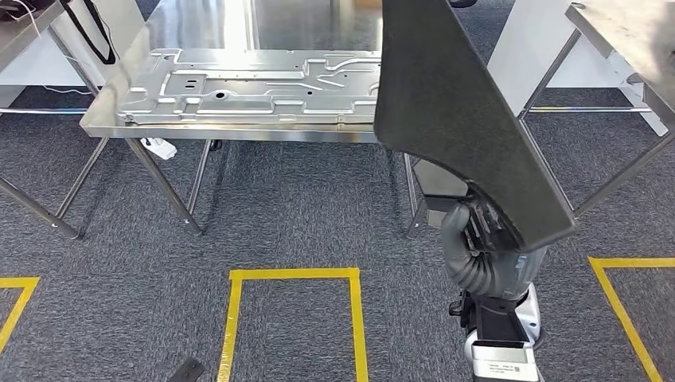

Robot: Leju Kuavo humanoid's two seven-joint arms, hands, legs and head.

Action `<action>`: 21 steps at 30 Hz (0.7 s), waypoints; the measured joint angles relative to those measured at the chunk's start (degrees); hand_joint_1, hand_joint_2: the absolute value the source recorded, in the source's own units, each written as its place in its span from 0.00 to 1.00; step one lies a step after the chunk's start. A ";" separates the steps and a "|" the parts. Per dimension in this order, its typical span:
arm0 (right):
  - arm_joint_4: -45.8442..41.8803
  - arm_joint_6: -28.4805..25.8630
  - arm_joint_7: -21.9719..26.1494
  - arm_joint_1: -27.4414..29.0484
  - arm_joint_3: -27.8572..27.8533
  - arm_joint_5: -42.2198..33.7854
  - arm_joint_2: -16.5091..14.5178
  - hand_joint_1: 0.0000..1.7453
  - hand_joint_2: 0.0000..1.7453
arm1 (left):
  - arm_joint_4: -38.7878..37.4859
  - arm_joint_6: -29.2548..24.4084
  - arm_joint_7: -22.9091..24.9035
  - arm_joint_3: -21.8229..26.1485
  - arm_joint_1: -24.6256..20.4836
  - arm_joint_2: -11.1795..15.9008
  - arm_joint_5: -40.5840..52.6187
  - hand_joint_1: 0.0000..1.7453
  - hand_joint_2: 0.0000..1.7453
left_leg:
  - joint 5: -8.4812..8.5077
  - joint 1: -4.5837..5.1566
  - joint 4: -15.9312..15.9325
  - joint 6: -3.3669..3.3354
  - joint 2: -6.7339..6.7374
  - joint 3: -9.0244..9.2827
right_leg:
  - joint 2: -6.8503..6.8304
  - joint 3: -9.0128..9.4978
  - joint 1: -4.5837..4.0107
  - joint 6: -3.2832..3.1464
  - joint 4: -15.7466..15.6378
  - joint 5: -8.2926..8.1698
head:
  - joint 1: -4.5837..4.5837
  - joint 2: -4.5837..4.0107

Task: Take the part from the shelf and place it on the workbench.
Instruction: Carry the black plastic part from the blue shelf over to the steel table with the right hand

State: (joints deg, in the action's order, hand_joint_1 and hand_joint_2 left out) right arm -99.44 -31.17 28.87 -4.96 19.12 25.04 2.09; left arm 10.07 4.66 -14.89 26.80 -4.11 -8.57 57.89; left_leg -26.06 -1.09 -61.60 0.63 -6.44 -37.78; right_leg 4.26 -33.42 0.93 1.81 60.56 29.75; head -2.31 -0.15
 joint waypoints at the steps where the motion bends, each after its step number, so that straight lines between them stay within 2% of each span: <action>1: 0.03 0.05 0.11 -0.18 0.00 -0.43 -0.03 0.93 1.00 | 0.02 -0.06 -0.09 0.06 -0.05 0.19 -0.07 0.00 1.00 | 0.25 -0.08 0.16 0.41 -0.58 -0.24 | 0.19 0.10 -0.08 -0.08 -0.29 0.19 | 0.02 0.00; 2: 0.05 0.10 0.31 -0.42 -0.01 -0.99 -0.13 0.93 1.00 | 0.03 -0.11 -0.26 0.11 -0.07 0.38 -0.13 0.00 1.00 | 0.50 -0.17 0.35 0.82 -1.19 -0.40 | -0.35 0.22 -0.01 -0.25 -0.52 0.15 | 0.02 0.00; 3: 0.08 0.17 0.62 -0.64 -0.01 -1.72 -0.30 0.93 1.00 | 0.03 -0.14 -0.60 0.15 -0.04 0.53 -0.13 0.00 1.00 | 0.52 -0.17 0.34 1.15 -1.00 -0.50 | -1.00 0.40 0.13 -0.48 -0.74 0.00 | 0.06 0.00; 5: 0.13 0.29 1.46 -0.95 -0.03 -3.41 -0.79 0.93 1.00 | 0.05 -0.13 -1.55 0.16 -0.15 0.82 0.22 0.00 1.00 | -1.03 0.13 -2.03 1.52 1.62 -1.45 | -2.48 0.92 0.54 -1.09 -1.24 -0.25 | 0.75 0.00; 6: 0.20 0.33 1.87 -1.01 -0.06 -4.18 -1.00 0.93 1.00 | 0.08 -0.13 -2.01 0.15 -0.32 0.96 0.44 0.00 1.00 | -2.61 0.23 -4.84 1.57 3.50 -2.58 | -3.22 1.11 0.54 -1.30 -1.35 -0.26 | 1.14 0.00; 7: 0.32 0.34 2.23 -1.00 -0.12 -4.81 -1.13 0.93 1.00 | 0.11 -0.14 -2.33 0.15 -0.54 1.04 0.60 0.00 1.00 | -4.36 0.28 -8.45 1.64 4.82 -4.10 | -3.86 1.23 0.49 -1.46 -1.35 -0.19 | 1.49 0.00; 8: 0.48 0.31 2.60 -0.98 -0.21 -5.36 -1.22 0.93 1.00 | 0.14 -0.15 -2.53 0.15 -0.72 1.09 0.65 0.00 1.00 | -5.72 0.20 -11.90 1.72 5.42 -5.55 | -4.46 1.30 0.43 -1.55 -1.33 -0.13 | 1.60 0.00; 9: 0.68 0.28 3.03 -0.94 -0.27 -5.89 -1.32 0.93 1.00 | 0.19 -0.15 -2.64 0.15 -0.82 1.14 0.64 0.00 1.00 | -6.26 0.05 -14.04 1.81 5.72 -6.38 | -4.96 1.36 0.44 -1.56 -1.31 -0.08 | 1.64 0.00; 10: 0.84 0.26 3.44 -0.89 -0.33 -6.40 -1.43 0.93 1.00 | 0.22 -0.15 -2.71 0.15 -0.86 1.20 0.62 0.00 1.00 | -5.87 -0.15 -14.26 1.95 5.91 -6.29 | -5.31 1.40 0.49 -1.52 -1.27 -0.02 | 1.67 0.00; 11: 0.95 0.24 3.83 -0.85 -0.38 -6.88 -1.56 0.93 1.00 | 0.26 -0.16 -2.73 0.15 -0.88 1.31 0.60 0.00 1.00 | -4.50 -0.41 -12.08 2.10 6.09 -5.02 | -5.56 1.46 0.61 -1.38 -1.19 0.09 | 1.69 0.00; 13: 1.00 0.21 4.27 -0.80 -0.50 -7.52 -1.80 0.93 1.00 | 0.33 -0.18 -2.72 0.15 -0.98 1.55 0.64 0.00 1.00 | -1.74 -0.76 -4.79 2.50 6.71 -1.09 | -5.77 1.55 0.73 -0.83 -0.84 0.47 | 1.84 0.00; 14: 1.00 0.15 4.39 -0.77 -0.62 -7.72 -1.90 0.93 1.00 | 0.38 -0.19 -2.71 0.15 -1.09 1.62 0.68 0.00 1.00 | -1.10 -0.79 -2.04 2.50 6.97 0.34 | -5.79 1.50 0.63 -0.51 -0.60 0.66 | 1.96 0.00; 15: 1.00 0.08 4.53 -0.71 -0.75 -7.84 -1.98 0.93 1.00 | 0.42 -0.20 -2.67 0.15 -1.19 1.65 0.76 0.00 1.00 | -1.07 -0.80 -0.60 2.44 7.15 1.01 | -5.81 1.44 0.50 -0.29 -0.41 0.88 | 2.00 0.00; 19: 1.00 -0.09 4.87 -0.39 -1.36 -8.11 -2.08 0.93 1.00 | 0.47 -0.26 -2.32 0.15 -1.30 1.64 1.15 0.00 1.00 | -1.26 -0.73 -0.14 2.09 6.81 1.04 | -5.82 1.75 0.21 -1.15 -1.01 0.64 | 1.64 0.00; 21: 1.00 -0.15 4.96 -0.32 -1.66 -8.21 -2.12 0.93 1.00 | 0.48 -0.40 -2.16 0.16 -1.30 1.66 1.36 0.00 1.00 | -1.29 -0.64 -0.15 1.93 6.68 1.04 | -5.83 2.05 0.22 -1.16 -1.46 0.49 | 1.37 0.00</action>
State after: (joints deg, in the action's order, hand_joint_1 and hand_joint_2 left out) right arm -98.44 -31.32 33.83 -5.28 17.46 16.84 -0.03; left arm 10.55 4.25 -17.05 26.97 -5.41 -6.91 59.25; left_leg -27.35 -1.73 -61.75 2.56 0.24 -36.74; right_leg -1.57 -31.37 1.15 0.65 59.10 30.24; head -0.94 -0.15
